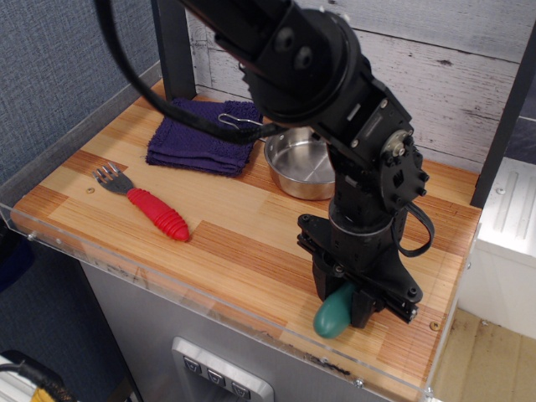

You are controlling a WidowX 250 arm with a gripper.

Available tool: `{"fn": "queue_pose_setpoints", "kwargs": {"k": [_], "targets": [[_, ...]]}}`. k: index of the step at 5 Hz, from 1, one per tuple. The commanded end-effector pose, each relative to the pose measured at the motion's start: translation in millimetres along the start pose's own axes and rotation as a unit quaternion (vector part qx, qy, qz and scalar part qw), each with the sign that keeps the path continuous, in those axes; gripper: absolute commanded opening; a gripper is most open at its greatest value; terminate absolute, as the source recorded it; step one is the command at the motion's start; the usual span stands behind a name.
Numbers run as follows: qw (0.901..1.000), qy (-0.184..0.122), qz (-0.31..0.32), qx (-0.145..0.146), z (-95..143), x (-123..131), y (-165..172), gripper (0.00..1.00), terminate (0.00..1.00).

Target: Move the pickle straight back to the wall

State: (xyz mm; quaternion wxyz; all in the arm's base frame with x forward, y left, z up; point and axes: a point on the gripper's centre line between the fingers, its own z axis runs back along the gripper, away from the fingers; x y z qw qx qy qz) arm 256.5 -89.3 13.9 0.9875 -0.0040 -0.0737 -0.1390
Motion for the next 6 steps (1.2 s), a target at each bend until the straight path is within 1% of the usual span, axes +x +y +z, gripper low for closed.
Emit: {"fn": "queue_pose_setpoints", "kwargs": {"k": [1, 2, 3, 4, 5, 6], "targets": [[0.9975, -0.068, 0.018, 0.008, 46, 15, 15, 0.0, 0.0], [0.9958, -0.088, 0.025, 0.006, 52, 35, 20, 0.0, 0.0], [0.9944, -0.101, 0.025, 0.015, 56, 55, 24, 0.0, 0.0], [0.9938, -0.105, 0.029, 0.022, 54, 71, 29, 0.0, 0.0], [0.9938, -0.101, 0.038, 0.024, 48, 80, 35, 0.0, 0.0], [0.9944, -0.092, 0.045, 0.027, 36, 87, 40, 0.0, 0.0]]}}
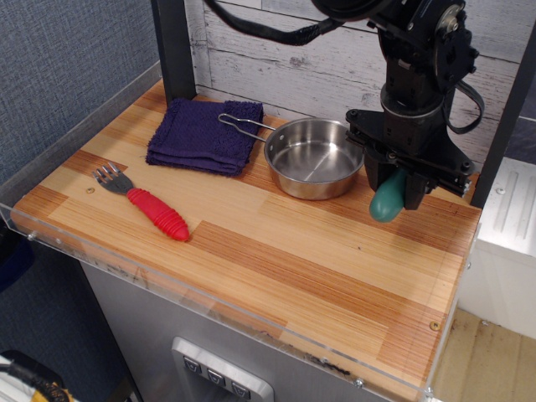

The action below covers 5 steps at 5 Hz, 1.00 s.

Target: Move the pickle straight back to the wall

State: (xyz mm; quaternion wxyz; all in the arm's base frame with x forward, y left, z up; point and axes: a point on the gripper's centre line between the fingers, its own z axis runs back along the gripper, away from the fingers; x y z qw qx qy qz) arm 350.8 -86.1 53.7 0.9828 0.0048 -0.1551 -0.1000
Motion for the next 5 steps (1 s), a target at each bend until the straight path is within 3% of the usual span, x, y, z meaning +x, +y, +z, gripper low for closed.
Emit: {"fn": "queue_pose_setpoints", "kwargs": {"k": [1, 3, 4, 5], "targets": [[0.9999, -0.002, 0.011, 0.008, -4, -2, 14, 0.0, 0.0], [0.9998, 0.004, 0.017, 0.0, -20, 5, 11, 0.0, 0.0], [0.9996, 0.012, 0.025, -0.004, -21, 6, 10, 1.0, 0.0], [0.999, 0.009, 0.037, -0.021, -16, 6, 11, 1.0, 0.0]]}}
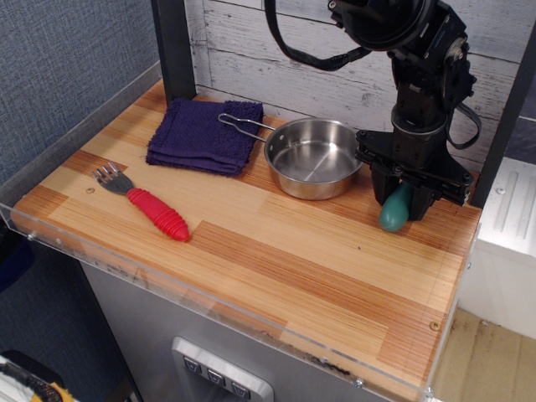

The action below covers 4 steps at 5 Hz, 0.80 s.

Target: Move the pickle straight back to the wall

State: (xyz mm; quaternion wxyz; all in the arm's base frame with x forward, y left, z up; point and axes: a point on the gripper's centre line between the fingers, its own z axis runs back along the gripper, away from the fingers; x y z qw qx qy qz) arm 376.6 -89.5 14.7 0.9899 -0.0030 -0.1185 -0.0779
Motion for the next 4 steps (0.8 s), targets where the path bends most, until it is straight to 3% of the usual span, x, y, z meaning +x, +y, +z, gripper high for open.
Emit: {"fn": "queue_pose_setpoints", "kwargs": {"k": [1, 2, 4], "targets": [[0.9992, -0.031, 0.017, -0.015, 34, -8, 9, 1.0, 0.0], [0.9992, -0.032, 0.015, -0.019, 40, -8, 9, 1.0, 0.0], [0.9974, -0.064, 0.011, -0.03, 74, -7, 10, 1.0, 0.0]]}}
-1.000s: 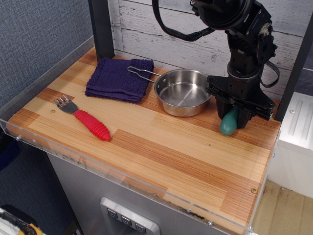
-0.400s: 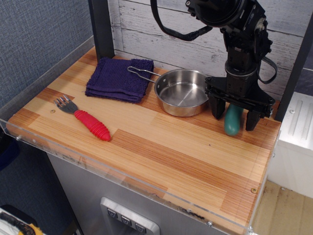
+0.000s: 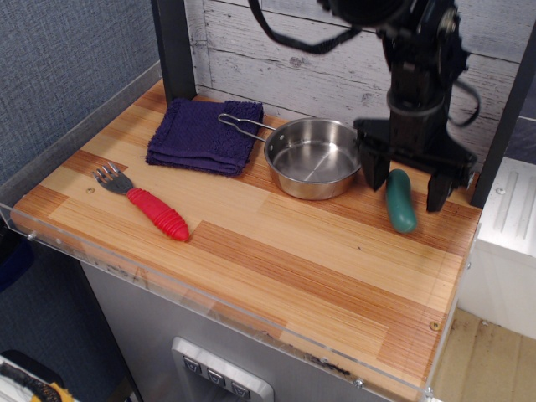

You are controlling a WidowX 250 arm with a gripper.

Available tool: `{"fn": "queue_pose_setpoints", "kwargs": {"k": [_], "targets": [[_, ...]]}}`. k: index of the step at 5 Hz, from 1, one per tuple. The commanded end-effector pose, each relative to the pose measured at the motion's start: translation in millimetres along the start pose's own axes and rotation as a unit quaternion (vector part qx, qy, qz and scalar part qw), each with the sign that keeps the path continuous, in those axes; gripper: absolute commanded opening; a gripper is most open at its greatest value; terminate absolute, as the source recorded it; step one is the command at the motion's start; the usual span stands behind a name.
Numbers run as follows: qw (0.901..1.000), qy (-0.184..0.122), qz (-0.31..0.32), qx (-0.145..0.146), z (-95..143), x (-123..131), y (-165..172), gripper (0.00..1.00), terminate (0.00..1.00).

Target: Move the pickle straight back to the wall

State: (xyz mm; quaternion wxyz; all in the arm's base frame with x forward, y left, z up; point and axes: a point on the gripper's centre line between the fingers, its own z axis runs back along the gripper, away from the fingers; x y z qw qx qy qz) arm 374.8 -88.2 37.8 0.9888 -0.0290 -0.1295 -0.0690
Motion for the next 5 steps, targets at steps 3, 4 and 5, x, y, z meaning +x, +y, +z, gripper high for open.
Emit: {"fn": "queue_pose_setpoints", "kwargs": {"k": [3, 4, 5], "targets": [[0.9969, -0.078, -0.004, -0.009, 96, -23, 9, 1.0, 0.0], [0.9969, -0.078, -0.004, -0.009, 96, -23, 9, 1.0, 0.0], [0.9969, -0.078, -0.004, -0.009, 96, -23, 9, 1.0, 1.0]]}}
